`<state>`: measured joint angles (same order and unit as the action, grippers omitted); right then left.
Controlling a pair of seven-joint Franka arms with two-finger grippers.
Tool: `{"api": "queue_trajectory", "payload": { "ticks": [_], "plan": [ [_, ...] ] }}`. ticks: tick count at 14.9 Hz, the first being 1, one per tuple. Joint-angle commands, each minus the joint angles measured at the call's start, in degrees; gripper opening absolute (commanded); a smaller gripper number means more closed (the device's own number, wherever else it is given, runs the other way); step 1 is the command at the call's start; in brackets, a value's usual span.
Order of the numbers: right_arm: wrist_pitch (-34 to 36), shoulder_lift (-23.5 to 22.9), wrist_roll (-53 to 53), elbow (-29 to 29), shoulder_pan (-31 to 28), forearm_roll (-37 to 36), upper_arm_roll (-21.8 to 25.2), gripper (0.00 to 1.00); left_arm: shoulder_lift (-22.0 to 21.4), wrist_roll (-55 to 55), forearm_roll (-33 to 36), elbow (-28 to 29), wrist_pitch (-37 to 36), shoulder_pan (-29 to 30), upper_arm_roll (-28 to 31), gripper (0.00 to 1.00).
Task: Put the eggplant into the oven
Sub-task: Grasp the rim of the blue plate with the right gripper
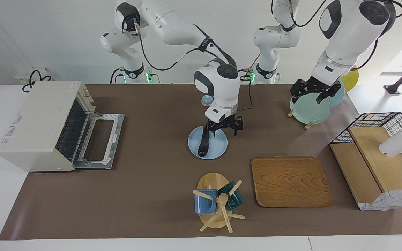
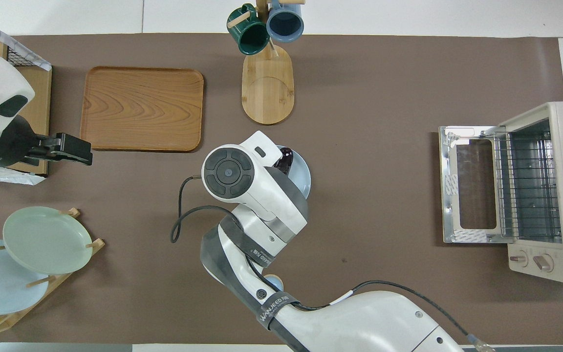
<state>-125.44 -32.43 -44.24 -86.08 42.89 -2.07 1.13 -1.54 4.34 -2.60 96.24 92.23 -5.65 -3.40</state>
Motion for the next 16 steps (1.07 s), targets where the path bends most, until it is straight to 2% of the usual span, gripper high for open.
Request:
{"api": "queue_trajectory", "payload": {
  "ticks": [1,2,4,7,9,10,11,14,16],
  "plan": [
    [-3.0,-0.7,0.0,-1.8,2.2,-1.9,0.2,0.76,-1.1,-0.7,1.3,1.4,2.1,0.2,-0.1,1.00],
    [-3.8,-1.3,0.0,-1.8,2.5,-2.4,0.2,0.67,-0.8,-0.8,1.2,0.9,2.9,0.3,-0.1,1.00],
    [-4.2,-1.3,0.0,-2.5,2.6,-2.9,0.2,0.55,-0.1,-0.8,1.2,-1.0,2.0,0.1,-0.1,1.00],
    [-6.3,-1.1,0.2,-5.7,3.1,-3.4,0.2,0.30,-0.1,-0.8,2.2,-1.0,-0.6,-0.6,0.0,1.00],
    [-7.1,-0.9,0.2,-6.8,3.2,-3.5,0.2,0.25,-1.0,-1.4,2.4,0.7,-2.0,-0.4,0.0,1.00],
    [-7.0,-0.8,0.2,-7.0,3.2,-3.8,0.2,0.17,-1.6,-1.9,2.4,1.6,-1.9,-0.3,-0.1,1.00],
    [-6.9,-0.8,0.2,-7.0,3.3,-4.7,0.2,0.00,-1.8,-1.9,2.4,1.8,-2.0,-0.3,-0.1,1.00],
    [-4.0,-0.7,0.3,-5.8,4.0,-6.3,0.4,0.00,-0.8,-1.8,1.7,0.0,-1.7,-0.5,0.1,1.00],
    [0.2,-0.7,0.6,-3.9,3.7,-10.4,0.3,0.00,0.0,-1.9,1.7,-1.3,-1.3,-0.3,0.1,1.00]
  ]
}}
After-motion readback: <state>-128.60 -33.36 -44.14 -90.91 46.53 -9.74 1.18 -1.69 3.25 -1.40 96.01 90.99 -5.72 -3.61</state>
